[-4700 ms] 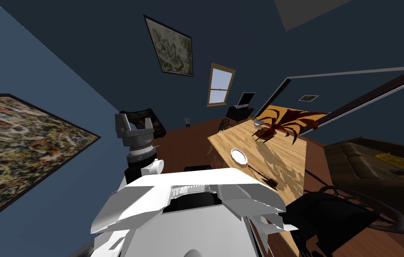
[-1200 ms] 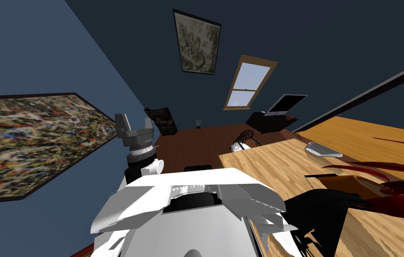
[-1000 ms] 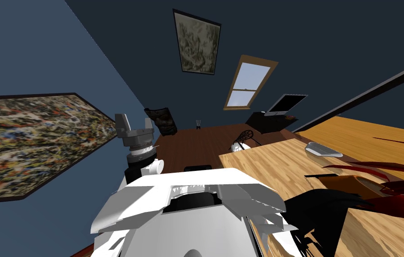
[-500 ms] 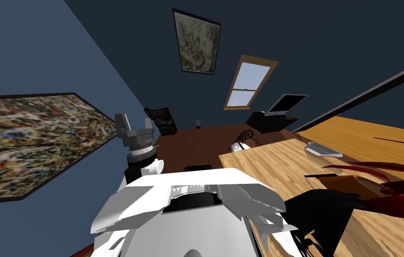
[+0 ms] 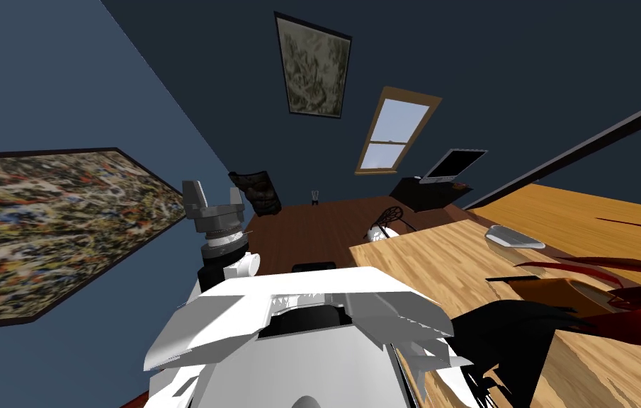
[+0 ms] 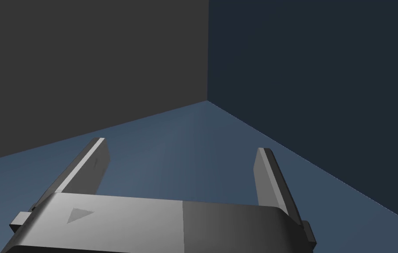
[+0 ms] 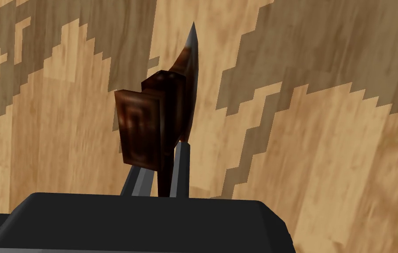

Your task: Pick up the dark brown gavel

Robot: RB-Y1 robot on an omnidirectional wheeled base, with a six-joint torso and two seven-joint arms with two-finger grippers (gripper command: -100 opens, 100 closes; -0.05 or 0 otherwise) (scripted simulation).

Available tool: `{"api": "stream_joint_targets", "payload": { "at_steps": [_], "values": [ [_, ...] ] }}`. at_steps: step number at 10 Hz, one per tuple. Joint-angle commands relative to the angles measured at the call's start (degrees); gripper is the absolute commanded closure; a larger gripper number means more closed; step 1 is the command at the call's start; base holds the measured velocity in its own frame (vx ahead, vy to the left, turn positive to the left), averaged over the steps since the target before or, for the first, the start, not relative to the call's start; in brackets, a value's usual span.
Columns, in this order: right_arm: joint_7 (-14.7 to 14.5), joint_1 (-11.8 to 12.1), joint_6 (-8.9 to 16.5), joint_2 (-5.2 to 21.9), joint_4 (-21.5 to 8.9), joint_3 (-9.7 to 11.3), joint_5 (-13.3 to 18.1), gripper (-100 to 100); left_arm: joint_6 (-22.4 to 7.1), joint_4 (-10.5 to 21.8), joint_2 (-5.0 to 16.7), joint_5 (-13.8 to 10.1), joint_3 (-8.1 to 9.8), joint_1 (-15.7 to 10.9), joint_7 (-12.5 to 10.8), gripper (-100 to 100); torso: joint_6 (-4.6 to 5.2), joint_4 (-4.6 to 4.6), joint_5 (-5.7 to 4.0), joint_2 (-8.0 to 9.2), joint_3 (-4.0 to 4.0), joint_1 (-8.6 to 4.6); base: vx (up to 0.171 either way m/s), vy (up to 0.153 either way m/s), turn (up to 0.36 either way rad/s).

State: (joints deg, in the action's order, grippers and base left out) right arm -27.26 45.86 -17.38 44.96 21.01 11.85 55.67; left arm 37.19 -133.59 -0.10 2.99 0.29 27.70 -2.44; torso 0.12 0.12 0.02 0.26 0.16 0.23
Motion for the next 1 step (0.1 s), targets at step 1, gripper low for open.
{"api": "stream_joint_targets", "payload": {
  "at_steps": [1],
  "values": [
    [0.00, 0.00, 0.00, 0.00, 0.00, 0.00, 0.00, 0, 0.00, 0.00, 0.00, 0.00, 0.00, 0.00, 0.00, 0, 0.00, 0.00, 0.00, 0.00, 0.00, 0.00, 0.001, 0.005, -0.001]
  ]
}}
